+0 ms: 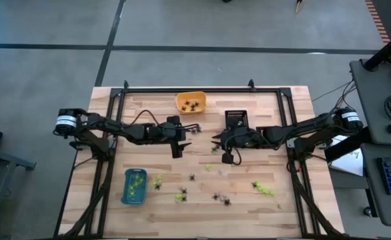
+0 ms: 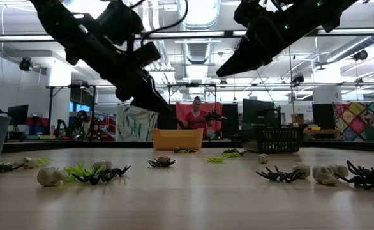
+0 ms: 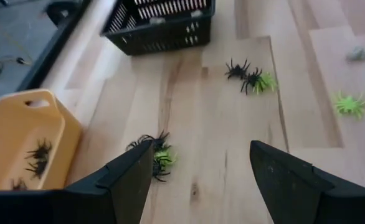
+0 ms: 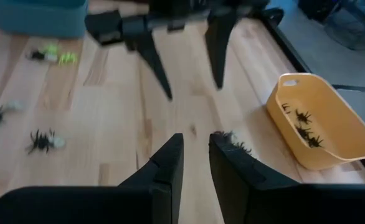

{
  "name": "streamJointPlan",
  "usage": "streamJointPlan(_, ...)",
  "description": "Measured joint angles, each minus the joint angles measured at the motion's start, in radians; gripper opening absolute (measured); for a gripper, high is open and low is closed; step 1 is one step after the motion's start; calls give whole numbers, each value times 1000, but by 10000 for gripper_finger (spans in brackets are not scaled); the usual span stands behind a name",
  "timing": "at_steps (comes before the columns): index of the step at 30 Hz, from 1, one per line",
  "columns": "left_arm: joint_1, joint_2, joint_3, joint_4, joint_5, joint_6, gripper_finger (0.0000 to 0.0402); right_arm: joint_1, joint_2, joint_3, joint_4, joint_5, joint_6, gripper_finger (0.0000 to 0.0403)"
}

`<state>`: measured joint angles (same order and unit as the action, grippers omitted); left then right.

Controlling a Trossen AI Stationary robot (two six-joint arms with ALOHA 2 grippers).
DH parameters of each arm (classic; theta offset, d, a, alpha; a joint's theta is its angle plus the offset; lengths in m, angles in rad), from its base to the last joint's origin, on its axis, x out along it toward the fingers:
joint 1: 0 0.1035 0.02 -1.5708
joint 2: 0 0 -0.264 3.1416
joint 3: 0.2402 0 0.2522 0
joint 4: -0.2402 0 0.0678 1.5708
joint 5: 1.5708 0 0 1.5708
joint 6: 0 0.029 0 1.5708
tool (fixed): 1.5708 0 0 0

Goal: Sort Halloween decoration
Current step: Put the black spider toy into the yellow bin

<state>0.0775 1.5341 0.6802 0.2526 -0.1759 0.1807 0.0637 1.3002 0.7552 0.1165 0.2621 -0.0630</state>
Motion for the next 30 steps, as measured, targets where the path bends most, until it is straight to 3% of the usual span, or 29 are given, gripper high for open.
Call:
streamJointPlan(6, 68, 36, 58, -36, 210, 58, 249, 1, -6, 1, 15, -3, 0, 72)
streamJointPlan(18, 203, 150, 154, -122, 242, 180, 246, 1, -7, 3, 21, 0, -26, 66)
streamJointPlan(30, 251, 246, 243, -226, 236, 277, 198, 1, -7, 3, 13, 1, -26, 67)
